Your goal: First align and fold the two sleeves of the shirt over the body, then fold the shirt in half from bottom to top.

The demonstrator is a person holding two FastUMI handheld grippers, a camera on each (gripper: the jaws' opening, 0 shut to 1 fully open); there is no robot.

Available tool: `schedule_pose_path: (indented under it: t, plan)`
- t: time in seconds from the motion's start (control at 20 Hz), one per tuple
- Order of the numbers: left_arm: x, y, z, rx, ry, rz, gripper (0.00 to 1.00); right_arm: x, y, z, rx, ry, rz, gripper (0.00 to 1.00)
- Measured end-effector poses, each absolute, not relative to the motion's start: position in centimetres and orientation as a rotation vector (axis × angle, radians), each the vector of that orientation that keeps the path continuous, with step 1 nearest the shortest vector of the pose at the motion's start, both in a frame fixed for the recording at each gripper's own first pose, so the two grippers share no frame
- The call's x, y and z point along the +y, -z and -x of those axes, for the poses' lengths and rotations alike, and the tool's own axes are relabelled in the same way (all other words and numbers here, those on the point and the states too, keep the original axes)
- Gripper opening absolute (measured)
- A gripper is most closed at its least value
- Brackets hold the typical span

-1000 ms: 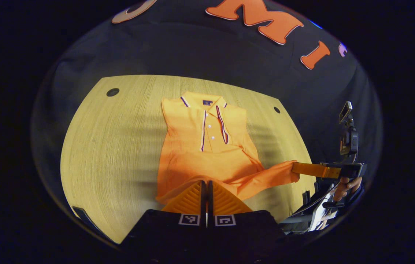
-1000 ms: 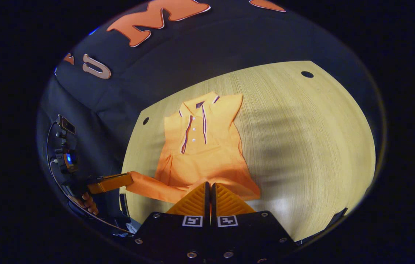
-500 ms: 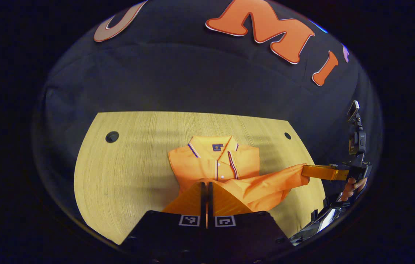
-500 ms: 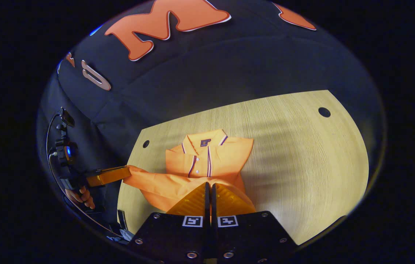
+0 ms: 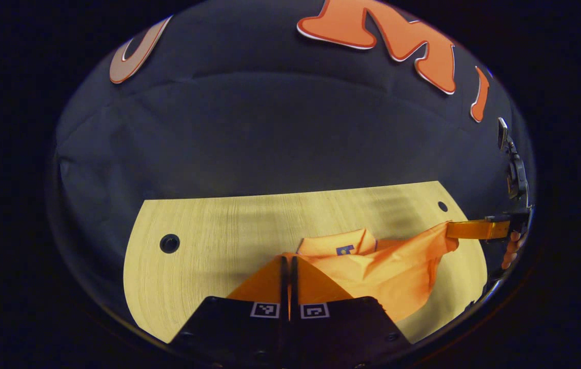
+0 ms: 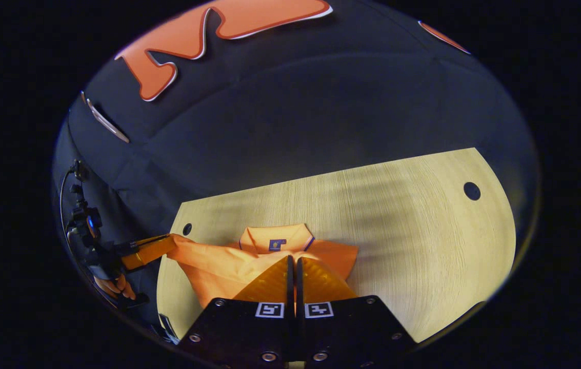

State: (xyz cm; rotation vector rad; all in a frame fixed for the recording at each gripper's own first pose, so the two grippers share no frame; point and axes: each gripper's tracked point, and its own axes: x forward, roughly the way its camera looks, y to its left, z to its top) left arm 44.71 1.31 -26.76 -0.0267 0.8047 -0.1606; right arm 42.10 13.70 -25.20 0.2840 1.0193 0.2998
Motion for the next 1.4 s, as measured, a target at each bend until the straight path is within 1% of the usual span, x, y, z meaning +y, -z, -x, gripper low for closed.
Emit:
schedule_pose_path:
  t: [0.15,0.3,0.35,0.4,0.45,0.5,0.55,0.6,0.7,0.75,0.8,0.85,1.15,1.4]
  plan:
    - [2.9,28.1,-47.3,0.800,0.101,-0.026,0.00,13.5,26.7,-44.9,1.004,-0.267,-0.246,0.01]
    - [4.5,29.2,-48.1,0.830,0.045,-0.092,0.01,13.7,27.7,-46.4,1.014,-0.233,-0.291,0.01]
    - [5.2,29.6,-47.9,0.834,0.028,-0.103,0.04,13.6,28.0,-46.4,1.030,-0.231,-0.304,0.06]
    - [5.3,29.8,-48.0,0.835,0.027,-0.091,0.28,13.1,28.4,-46.2,1.035,-0.216,-0.292,0.10]
    - [5.0,29.0,-47.7,0.826,0.032,-0.072,0.52,12.4,28.4,-46.3,1.014,-0.201,-0.255,0.20]
    - [5.0,28.5,-47.6,0.814,0.027,-0.055,0.76,11.4,27.8,-46.3,0.979,-0.182,-0.211,0.36]
    - [5.2,27.9,-47.3,0.806,0.023,-0.043,1.00,10.9,27.3,-46.6,0.942,-0.174,-0.185,0.47]
    - [5.5,27.5,-46.9,0.791,0.021,-0.034,0.99,10.4,26.6,-46.4,0.906,-0.171,-0.177,0.69]
    - [6.0,25.3,-46.0,0.737,0.028,-0.038,1.00,9.2,25.1,-45.8,0.832,-0.161,-0.168,0.79]
    - [6.1,24.1,-45.4,0.705,0.028,-0.056,1.00,9.2,25.1,-45.5,0.794,-0.153,-0.155,0.86]
    - [6.1,23.0,-44.5,0.676,0.024,-0.070,0.99,9.0,24.5,-45.0,0.756,-0.147,-0.141,0.81]
    - [5.6,21.7,-43.9,0.642,0.029,-0.070,0.99,8.9,23.5,-44.4,0.719,-0.142,-0.125,0.91]
    - [4.3,15.1,-38.7,0.474,0.044,-0.062,0.99,9.1,17.7,-41.0,0.513,-0.137,-0.009,0.95]
    - [4.1,11.2,-34.9,0.347,0.031,-0.023,0.99,8.1,12.5,-36.4,0.399,-0.163,0.027,0.95]
